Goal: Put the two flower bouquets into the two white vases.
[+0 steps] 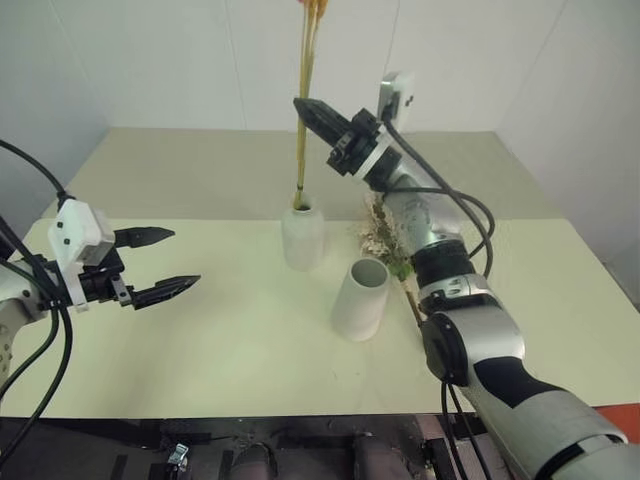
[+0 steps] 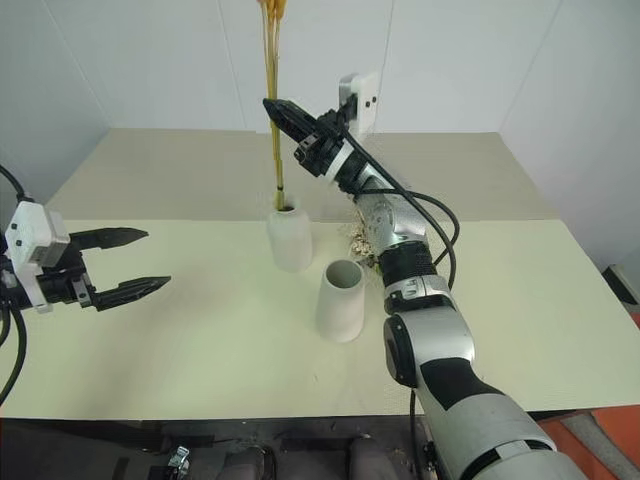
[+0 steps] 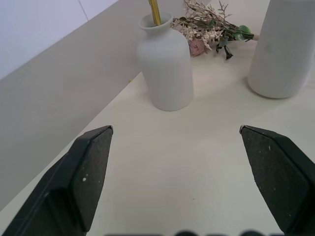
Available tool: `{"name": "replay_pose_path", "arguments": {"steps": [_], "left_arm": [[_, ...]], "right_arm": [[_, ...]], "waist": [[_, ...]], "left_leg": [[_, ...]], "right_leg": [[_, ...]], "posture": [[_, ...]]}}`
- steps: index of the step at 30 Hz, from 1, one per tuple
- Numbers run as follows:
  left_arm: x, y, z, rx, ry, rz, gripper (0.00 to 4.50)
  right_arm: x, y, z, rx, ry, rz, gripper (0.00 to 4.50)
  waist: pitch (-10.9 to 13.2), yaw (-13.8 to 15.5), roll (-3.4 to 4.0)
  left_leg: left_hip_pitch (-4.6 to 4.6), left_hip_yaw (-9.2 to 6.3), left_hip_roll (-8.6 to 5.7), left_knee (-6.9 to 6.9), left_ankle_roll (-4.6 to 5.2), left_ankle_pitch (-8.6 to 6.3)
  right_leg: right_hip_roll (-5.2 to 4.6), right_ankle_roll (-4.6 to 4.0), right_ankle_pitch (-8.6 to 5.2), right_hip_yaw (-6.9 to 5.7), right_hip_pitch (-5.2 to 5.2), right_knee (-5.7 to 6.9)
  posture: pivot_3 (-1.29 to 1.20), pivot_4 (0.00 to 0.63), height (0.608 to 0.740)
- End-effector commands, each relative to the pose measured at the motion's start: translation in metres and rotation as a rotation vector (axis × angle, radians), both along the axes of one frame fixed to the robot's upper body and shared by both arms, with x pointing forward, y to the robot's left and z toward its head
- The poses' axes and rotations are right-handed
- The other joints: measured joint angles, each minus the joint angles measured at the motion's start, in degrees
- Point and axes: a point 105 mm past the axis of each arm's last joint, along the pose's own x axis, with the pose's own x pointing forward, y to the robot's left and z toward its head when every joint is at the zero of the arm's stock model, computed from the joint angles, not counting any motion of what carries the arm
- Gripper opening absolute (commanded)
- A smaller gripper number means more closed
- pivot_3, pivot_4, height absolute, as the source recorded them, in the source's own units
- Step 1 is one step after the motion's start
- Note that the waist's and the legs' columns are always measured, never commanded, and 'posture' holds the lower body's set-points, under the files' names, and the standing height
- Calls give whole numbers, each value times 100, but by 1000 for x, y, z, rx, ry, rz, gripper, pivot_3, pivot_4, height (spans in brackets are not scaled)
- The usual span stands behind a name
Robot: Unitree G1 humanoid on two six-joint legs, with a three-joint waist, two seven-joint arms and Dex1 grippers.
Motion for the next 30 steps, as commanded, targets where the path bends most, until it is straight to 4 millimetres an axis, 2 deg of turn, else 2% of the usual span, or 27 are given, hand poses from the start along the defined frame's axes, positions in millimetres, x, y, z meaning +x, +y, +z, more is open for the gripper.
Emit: {"name": "replay_pose_path", "arguments": {"steps": [1,11,15,18,21,24,26,30], "left_arm": [[-5,-1,14,3,-49,-6,4500],[-3,-1,16,9,-50,-13,4500],[-2,-2,15,11,-46,-16,4500],[-2,-1,14,12,-45,-18,4500],[-1,-2,13,24,-39,-19,4500],[-1,-2,14,23,-40,-18,4500],[-1,-1,14,23,-40,-16,4500],[-1,-1,13,25,-32,-21,4500]], "right_arm": [[-3,-5,20,32,-76,-11,50],[3,-6,8,0,-75,-31,50],[-1,-6,3,-11,-69,19,1059],[-6,-7,2,-45,-103,31,2094],[-13,-16,0,-102,-160,19,3213],[-15,-36,-11,-202,-195,-75,4309],[-15,-48,-20,-269,-192,-131,4309],[-11,-82,-47,-541,-79,-304,4309]], "waist": [[0,0,0],[1,-1,1],[0,-3,1],[1,-1,1],[1,13,1],[0,37,0],[0,54,1],[0,65,0]], "left_leg": [[0,0,0,-1,0,0],[0,0,0,-1,0,0],[0,0,0,-3,0,0],[0,0,0,-2,0,0],[-1,0,0,-3,0,0],[-4,0,0,-2,0,0],[-5,0,0,-2,0,0],[-4,1,0,-2,-1,0]], "right_leg": [[0,0,0,0,0,0],[0,0,0,-1,0,0],[1,0,0,-1,-1,0],[1,0,0,-1,-1,0],[0,0,0,-1,-1,-2],[-1,0,0,-3,-1,-4],[-1,0,0,-3,-1,-4],[-1,-1,-1,-3,-3,-2]], "posture": [[0,150,740],[0,150,740],[0,150,740],[0,150,740],[0,150,740],[0,150,740],[0,150,740],[0,150,740]]}}
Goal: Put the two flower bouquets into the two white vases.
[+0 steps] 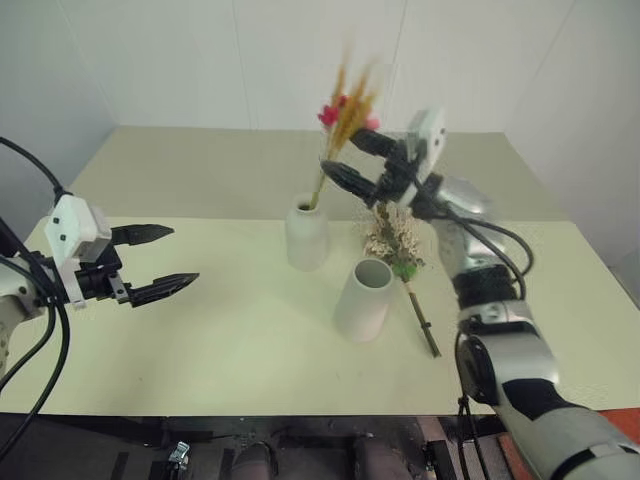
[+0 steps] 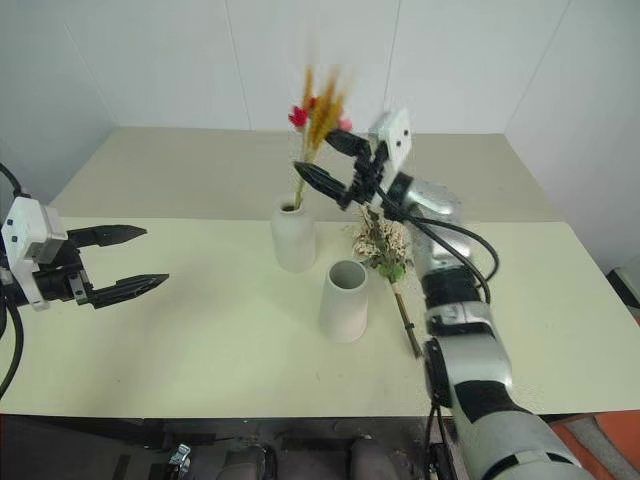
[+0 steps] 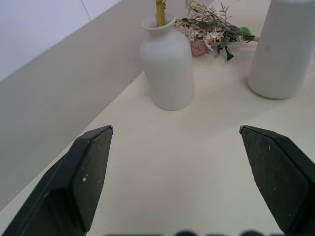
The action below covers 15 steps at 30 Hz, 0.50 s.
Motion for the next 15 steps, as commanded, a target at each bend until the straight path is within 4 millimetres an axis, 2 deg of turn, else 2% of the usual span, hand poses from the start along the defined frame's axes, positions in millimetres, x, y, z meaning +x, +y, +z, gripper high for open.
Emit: {"name": "replay_pose_path", "arguments": {"steps": [1,5,7,9,11,15], "left_arm": [[-2,-1,9,21,-35,-14,4500],[3,-5,6,15,-28,-30,4500],[5,-8,5,10,-27,-41,4500],[8,-10,4,11,-27,-50,4500],[10,-11,4,9,-27,-57,4500],[14,-14,3,5,-30,-69,4500]], "right_arm": [[-5,-19,6,-171,-17,-159,4309],[-8,-62,21,-243,80,-369,4309],[-7,-82,16,-339,174,-448,4309],[-8,-102,4,-444,315,-519,4309],[-15,-115,-12,-503,476,-533,4309],[-37,-112,-50,-625,669,-452,4309]], "waist": [[0,6,0],[2,-13,2],[2,-7,2],[2,0,2],[1,7,1],[1,5,1]], "left_leg": [[-1,0,0,0,0,0],[-3,3,0,0,0,0],[-1,2,0,-1,0,0],[-1,4,-1,0,0,0],[0,4,0,1,1,0],[-1,4,0,-1,1,-1]], "right_leg": [[0,0,0,0,-2,0],[2,-3,-1,5,-11,4],[3,-5,-2,5,-10,3],[2,-5,-2,5,-7,-1],[2,-8,-4,5,-6,-4],[2,-10,-7,5,-8,-5]], "posture": [[0,150,740],[0,150,740],[0,150,740],[0,150,740],[0,150,740],[0,150,740]]}}
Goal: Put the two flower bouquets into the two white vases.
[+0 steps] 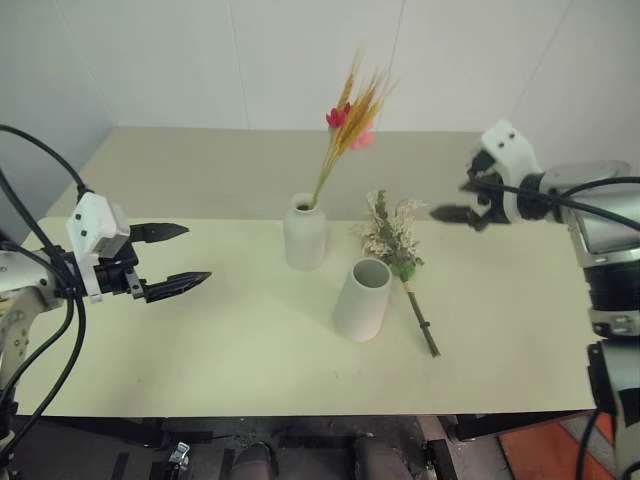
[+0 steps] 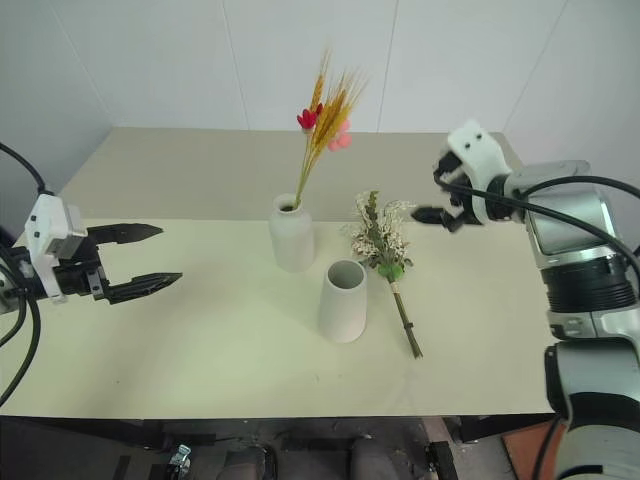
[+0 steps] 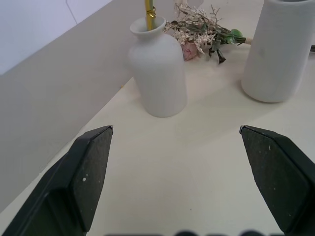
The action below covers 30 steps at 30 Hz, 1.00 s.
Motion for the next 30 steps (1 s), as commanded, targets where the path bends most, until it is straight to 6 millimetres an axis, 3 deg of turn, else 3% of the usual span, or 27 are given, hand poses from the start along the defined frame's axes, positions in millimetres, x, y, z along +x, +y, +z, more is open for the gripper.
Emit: {"name": "replay_pose_path", "arguments": {"steps": [1,8,18,22,30], "left_arm": [[2,-2,8,11,-39,-13,4500],[-1,-2,4,5,-27,-5,4500],[-7,1,2,3,-22,9,4500],[-9,2,0,6,-18,22,4500],[-11,4,-1,2,-21,39,4500]], "right_arm": [[-16,12,-22,-13,137,35,4309],[-19,28,-51,6,228,32,4309],[2,45,-87,7,289,-25,4309],[15,39,-97,-8,284,-101,3387],[23,27,-85,5,248,-166,526]], "waist": [[0,-21,0],[1,-31,-2],[1,-6,-2],[0,-6,-3],[0,3,-3]], "left_leg": [[0,0,0,0,0,0],[0,-1,0,2,0,0],[-2,-2,0,4,0,0],[-3,-2,0,4,0,0],[-2,-3,0,4,0,0]], "right_leg": [[1,0,0,1,0,0],[1,3,1,3,-1,3],[2,3,1,2,-1,4],[3,2,2,2,-1,4],[3,4,2,2,0,3]], "posture": [[0,150,740],[0,150,740],[0,150,740],[0,150,740],[0,150,740]]}}
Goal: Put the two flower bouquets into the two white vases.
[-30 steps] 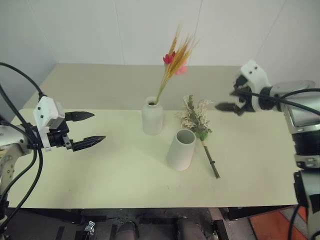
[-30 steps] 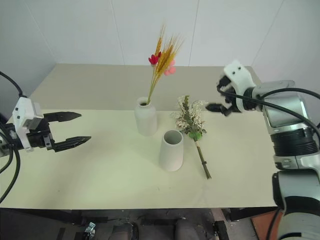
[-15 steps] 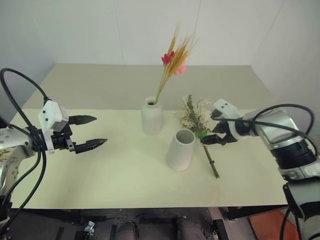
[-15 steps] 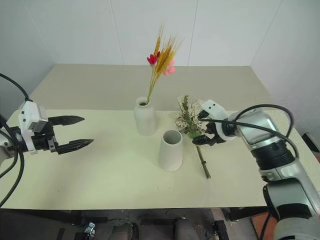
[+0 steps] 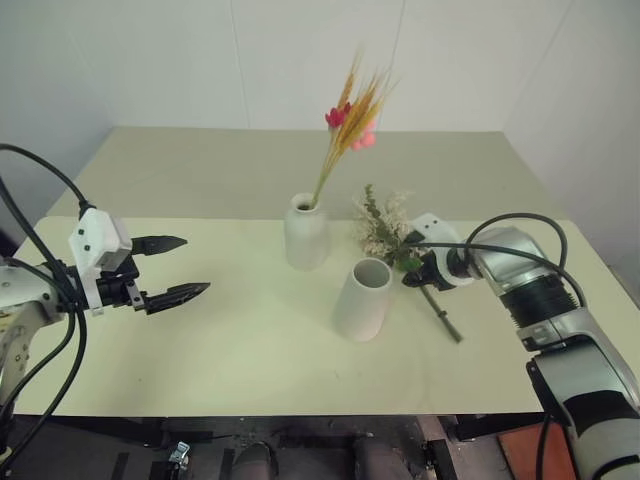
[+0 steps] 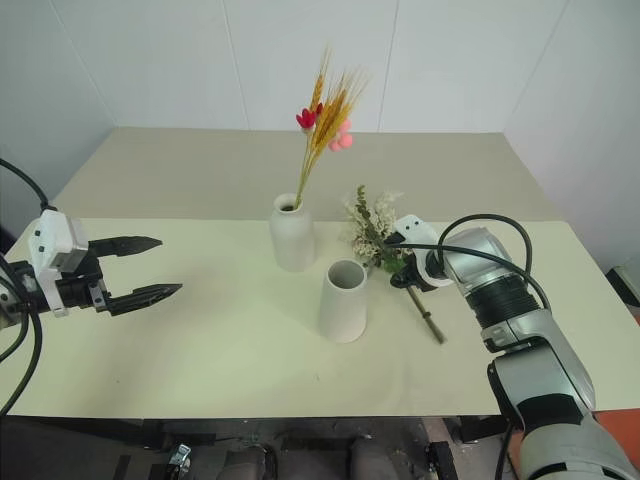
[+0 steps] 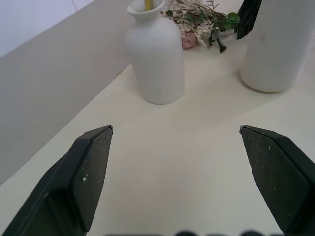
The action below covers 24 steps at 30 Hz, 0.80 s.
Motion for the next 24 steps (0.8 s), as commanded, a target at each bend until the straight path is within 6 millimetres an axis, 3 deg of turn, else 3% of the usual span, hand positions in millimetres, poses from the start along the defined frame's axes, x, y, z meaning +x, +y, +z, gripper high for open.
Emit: {"name": "replay_pose_path", "arguments": {"steps": [1,5,7,8,11,15,17,19,24], "left_arm": [[-3,-1,11,1,-45,-3,4500],[-2,-2,12,2,-48,-5,4500],[0,-2,13,4,-51,-6,4500],[1,-2,13,6,-53,-8,4500],[3,-3,14,8,-55,-15,4500],[5,-6,15,7,-60,-42,4500],[6,-7,17,4,-62,-49,4500],[7,-7,18,10,-59,-53,4500],[7,-5,20,15,-55,-59,4500]], "right_arm": [[9,-8,24,11,-85,-39,240],[18,-23,40,-22,-216,-129,201],[32,-34,62,-41,-437,-220,201],[40,-45,84,-101,-674,-266,201],[38,-56,123,-133,-1018,-341,201],[20,-66,169,241,-1259,-489,201],[-3,-60,192,718,-1295,-447,201],[-31,-52,209,1041,-1316,-326,201],[-81,-15,220,1297,-1221,22,201]], "waist": [[0,4,0],[0,9,0],[0,14,0],[0,20,-1],[0,49,0],[0,41,0],[0,44,0],[0,54,0],[0,73,1]], "left_leg": [[0,0,0,0,0,0],[0,0,0,0,0,0],[-2,0,0,-1,0,0],[-2,0,0,-1,0,0],[-5,0,-1,-3,0,0],[-5,-1,-1,-3,0,0],[-4,-3,0,-3,0,0],[-2,-7,8,-4,0,0],[1,-6,14,-2,0,0]], "right_leg": [[0,0,0,0,0,0],[0,0,0,0,-1,0],[0,0,0,0,-2,-1],[1,0,0,0,-2,-2],[-1,2,0,0,-5,-3],[2,2,1,2,-5,-1],[4,2,1,2,-2,-1],[10,2,2,1,3,-1],[11,1,2,-1,10,-1]], "posture": [[0,150,740],[0,150,740],[0,150,740],[0,150,740],[0,150,740],[0,150,740],[0,150,740],[0,150,740],[0,150,740]]}}
